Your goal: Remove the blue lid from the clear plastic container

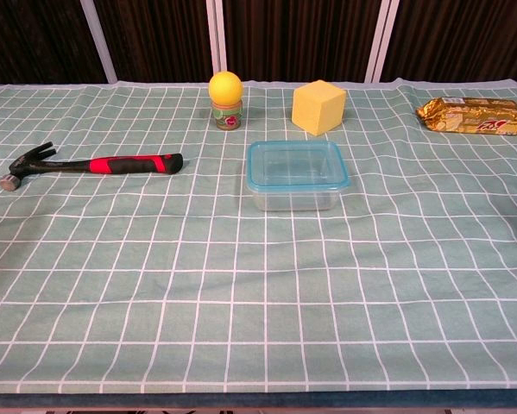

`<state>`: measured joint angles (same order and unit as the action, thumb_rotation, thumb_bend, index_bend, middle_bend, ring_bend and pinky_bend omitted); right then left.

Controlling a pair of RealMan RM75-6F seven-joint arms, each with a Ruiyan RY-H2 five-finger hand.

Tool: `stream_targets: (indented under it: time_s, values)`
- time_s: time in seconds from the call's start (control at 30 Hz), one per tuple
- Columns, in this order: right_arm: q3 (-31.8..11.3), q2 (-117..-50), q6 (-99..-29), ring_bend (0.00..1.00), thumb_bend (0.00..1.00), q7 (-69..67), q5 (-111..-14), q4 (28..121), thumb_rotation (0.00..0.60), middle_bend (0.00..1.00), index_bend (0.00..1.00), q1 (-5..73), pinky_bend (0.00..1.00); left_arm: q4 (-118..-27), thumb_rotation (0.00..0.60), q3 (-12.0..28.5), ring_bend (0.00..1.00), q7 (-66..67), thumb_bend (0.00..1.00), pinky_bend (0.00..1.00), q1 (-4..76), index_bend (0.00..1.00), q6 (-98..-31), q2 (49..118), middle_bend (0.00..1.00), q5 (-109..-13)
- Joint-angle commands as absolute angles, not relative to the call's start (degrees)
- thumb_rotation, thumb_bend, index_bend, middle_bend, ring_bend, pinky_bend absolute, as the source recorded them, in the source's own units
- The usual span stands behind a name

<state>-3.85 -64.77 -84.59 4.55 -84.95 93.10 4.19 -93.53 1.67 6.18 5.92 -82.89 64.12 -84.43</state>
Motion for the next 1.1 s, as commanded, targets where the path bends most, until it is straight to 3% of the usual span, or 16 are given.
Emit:
stream_targets:
  time_s: [0.03,0.7,0.87,1.1]
  values:
    - [-3.8,-64.8,-84.6,0.00,0.20,4.6,-84.9,93.1,0.600,0.00,0.00,4.2,0.00,-93.5,0.600,1.7,0.00,6.2,0.00,0.00,5.9,0.00,-82.9,64.1,0.00,-84.4]
    - [-3.9,-64.8,-84.7,0.00,0.20,4.8,-84.4,93.5,0.600,0.00,0.00,4.0,0.00,-94.9,0.600,1.2,0.00,7.5,0.00,0.00,6.3,0.00,-81.8,63.9,0.00,-84.7]
    - [-4.1,-64.9,-84.4,0.00,0.20,4.7,-83.8,93.4,0.600,0.00,0.00,4.0,0.00,-98.6,0.600,1.5,0.00,12.5,0.00,0.00,7.8,0.00,-81.6,64.1,0.00,-87.0]
    - [-4.1,-65.8,-82.9,0.00,0.20,5.3,-82.9,93.3,0.600,0.00,0.00,4.5,0.00,-110.7,0.600,6.0,0.00,21.4,0.00,0.00,15.0,0.00,-72.8,66.8,0.00,-80.9]
